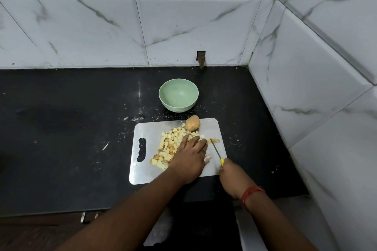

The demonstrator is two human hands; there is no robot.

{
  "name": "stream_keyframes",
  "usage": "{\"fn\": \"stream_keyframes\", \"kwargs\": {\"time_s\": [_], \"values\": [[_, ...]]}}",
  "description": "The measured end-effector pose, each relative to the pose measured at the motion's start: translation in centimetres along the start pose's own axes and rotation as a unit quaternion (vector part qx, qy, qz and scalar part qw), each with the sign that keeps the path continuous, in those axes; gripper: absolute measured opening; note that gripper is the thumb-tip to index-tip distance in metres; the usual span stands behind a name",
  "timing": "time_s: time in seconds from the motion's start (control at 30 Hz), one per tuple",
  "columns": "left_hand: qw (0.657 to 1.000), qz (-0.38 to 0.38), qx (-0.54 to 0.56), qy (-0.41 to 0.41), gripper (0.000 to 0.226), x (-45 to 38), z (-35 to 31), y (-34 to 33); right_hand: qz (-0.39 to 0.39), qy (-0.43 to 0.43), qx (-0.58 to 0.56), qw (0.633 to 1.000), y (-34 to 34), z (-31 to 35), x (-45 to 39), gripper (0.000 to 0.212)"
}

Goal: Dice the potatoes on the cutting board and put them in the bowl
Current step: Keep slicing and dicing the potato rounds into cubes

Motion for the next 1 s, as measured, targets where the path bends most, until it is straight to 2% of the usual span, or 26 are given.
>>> {"fn": "stream_keyframes", "kwargs": {"time_s": [0.13,0.27,0.4,0.53,0.67,0.73,0.87,1.0], "values": [[1.000,0.004,0.000,0.005,0.068,0.1,-0.1,-0.1,0.006,0.005,0.003,1.000,0.4,0.5,-0.5,0.016],[1.000,0.006,0.006,0.011,0.069,0.1,-0.2,0.1,0.007,0.013,0.026,1.000,0.1,0.7,-1.0,0.002],[1.000,-0.002,0.010,0.013,0.071,0.1,-0.2,0.1,0.013,0.003,0.010,1.000,0.0,0.8,-1.2,0.014],[1.000,-0.011,0.013,0.013,0.068,-0.1,-0.1,0.0,0.025,-0.005,0.027,0.999,-0.3,0.8,-1.6,0.010],[1.000,-0.020,0.002,0.014,0.067,-0.1,-0.3,0.1,0.042,-0.002,0.026,0.999,-0.2,0.9,-1.8,0.025],[1.000,-0.021,-0.005,0.016,0.066,-0.1,-0.4,0.1,0.038,0.004,0.017,0.999,-0.4,0.4,-1.8,0.024],[0.999,-0.022,-0.012,0.020,0.067,-0.1,-0.5,0.0,0.033,0.006,0.007,0.999,-1.2,-1.4,-0.7,0.011],[1.000,-0.004,0.000,0.029,0.069,0.0,-0.6,0.3,0.044,0.020,-0.021,0.999,-1.4,-2.4,1.2,0.019]]}}
Point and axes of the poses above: each hand's wrist, its own x-axis away from the middle knuckle, its own y-axis out of the back of the hand, z = x × y, the point moved 3 cm from there along -x, towards the middle knuckle, and after that the axes turned 11 degrees about z, right-handed, at the moved point
